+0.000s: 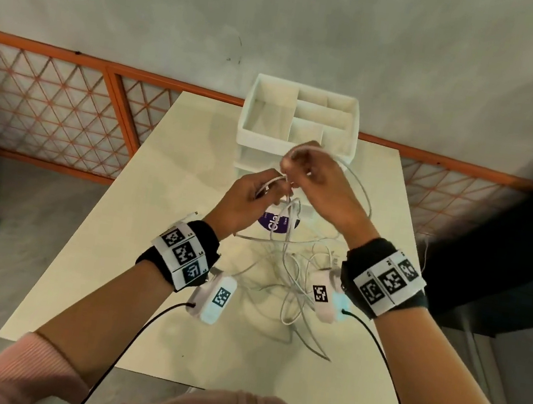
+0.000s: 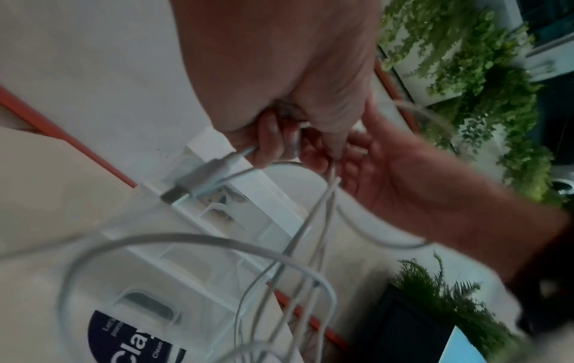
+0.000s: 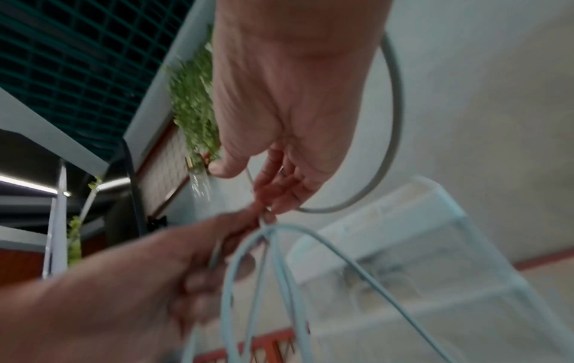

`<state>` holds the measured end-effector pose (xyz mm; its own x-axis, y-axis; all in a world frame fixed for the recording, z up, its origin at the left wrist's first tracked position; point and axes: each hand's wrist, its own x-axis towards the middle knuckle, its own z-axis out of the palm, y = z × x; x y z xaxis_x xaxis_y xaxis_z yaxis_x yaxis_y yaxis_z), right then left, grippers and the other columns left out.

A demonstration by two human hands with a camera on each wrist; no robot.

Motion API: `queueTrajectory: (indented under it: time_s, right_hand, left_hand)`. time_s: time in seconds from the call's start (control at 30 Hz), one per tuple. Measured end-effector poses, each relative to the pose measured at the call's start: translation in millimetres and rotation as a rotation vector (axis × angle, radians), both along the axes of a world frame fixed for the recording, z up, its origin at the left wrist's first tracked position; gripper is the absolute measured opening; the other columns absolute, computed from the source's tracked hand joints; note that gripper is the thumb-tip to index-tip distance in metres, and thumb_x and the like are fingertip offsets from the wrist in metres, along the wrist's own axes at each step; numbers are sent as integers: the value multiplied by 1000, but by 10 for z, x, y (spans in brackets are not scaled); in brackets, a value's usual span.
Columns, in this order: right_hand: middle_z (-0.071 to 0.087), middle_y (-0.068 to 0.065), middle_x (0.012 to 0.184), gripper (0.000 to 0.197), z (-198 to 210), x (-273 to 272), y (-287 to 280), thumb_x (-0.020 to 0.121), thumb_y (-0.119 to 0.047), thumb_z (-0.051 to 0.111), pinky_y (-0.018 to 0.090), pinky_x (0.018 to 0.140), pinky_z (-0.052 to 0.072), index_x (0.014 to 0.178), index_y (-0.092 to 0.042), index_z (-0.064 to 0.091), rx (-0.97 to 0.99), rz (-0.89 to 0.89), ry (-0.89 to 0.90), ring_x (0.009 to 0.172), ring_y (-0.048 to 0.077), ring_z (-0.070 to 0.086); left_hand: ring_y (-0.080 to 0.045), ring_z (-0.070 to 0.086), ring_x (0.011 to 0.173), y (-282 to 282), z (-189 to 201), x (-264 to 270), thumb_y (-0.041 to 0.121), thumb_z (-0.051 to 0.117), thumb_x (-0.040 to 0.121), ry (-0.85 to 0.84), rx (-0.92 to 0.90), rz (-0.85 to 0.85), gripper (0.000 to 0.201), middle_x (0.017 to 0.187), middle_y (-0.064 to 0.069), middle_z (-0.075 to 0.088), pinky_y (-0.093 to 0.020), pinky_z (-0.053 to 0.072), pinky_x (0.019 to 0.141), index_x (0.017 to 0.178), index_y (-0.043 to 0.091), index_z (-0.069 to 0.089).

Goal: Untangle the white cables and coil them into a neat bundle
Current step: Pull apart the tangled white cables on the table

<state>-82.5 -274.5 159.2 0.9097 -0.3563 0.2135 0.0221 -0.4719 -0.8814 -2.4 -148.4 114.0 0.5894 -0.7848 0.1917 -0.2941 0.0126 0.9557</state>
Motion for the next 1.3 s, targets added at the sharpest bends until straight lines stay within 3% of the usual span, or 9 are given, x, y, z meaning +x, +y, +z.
queueTrajectory:
  time_s: [0.2,0.4,0.5,0.6,0.77,0.93,1.03,1.17,1.3]
  right_hand:
    - [58,5,119,37,-509,-151,10,84,-21,72,26,89,54,112,-18,48,139,-81,13,102,16,66]
    - [48,2,105,19,-568,-126,-94,80,-9,74,21,79,55,94,-12,62,8,-88,-45,77,9,66]
    - [50,3,106,17,-719,-192,-195,77,6,69,32,77,56,91,-4,67,-188,-2,44,76,6,64]
    - [47,6,133,21,-933,-253,-256,79,-6,73,40,90,52,99,-11,72,-408,62,153,104,20,61]
    - [9,-2,159,50,-952,-216,-202,76,-51,71,29,112,31,121,-30,63,-390,62,74,144,17,24]
    - [29,9,151,15,-897,-133,-64,83,-29,70,37,103,43,92,-20,77,-520,19,104,127,26,30]
    - [24,6,156,17,-804,-137,-168,87,-25,65,21,107,25,96,-18,77,-525,7,71,135,26,27]
    - [19,-2,158,22,-430,-215,-330,94,-20,55,19,109,35,109,-17,71,-420,78,-38,132,1,39]
    - [59,4,123,25,9,-203,-385,100,-12,43,28,93,53,107,0,64,-277,18,-134,103,0,61]
  left_hand:
    - [-15,55,70,-41,67,59,28,51,97,-79,-29,113,25,71,-5,61,-32,45,72,83,8,58]
    - [-20,55,68,-94,279,110,26,49,98,-142,-117,183,20,70,2,57,-30,43,69,86,12,58]
    - [-10,50,66,-109,432,245,23,48,98,-165,-208,276,16,67,6,52,-24,39,67,84,17,54]
    - [-8,49,64,-141,469,295,24,48,97,-193,-211,269,18,66,8,51,-22,39,67,84,12,54]
    - [1,46,58,-204,393,191,24,45,98,-125,-220,258,22,67,7,53,-18,36,65,78,20,51]
    - [2,43,51,-253,521,176,22,43,100,-26,-317,224,26,67,3,49,-18,32,60,75,14,49]
    - [1,42,54,-194,467,259,25,41,100,-30,-279,340,26,67,7,47,-23,36,61,77,14,46]
    - [2,42,52,-65,84,381,31,36,101,24,-132,469,26,71,6,52,-26,35,62,77,23,42]
    - [0,41,49,-24,-200,295,41,34,101,197,-55,440,35,70,2,54,-28,31,60,73,22,43]
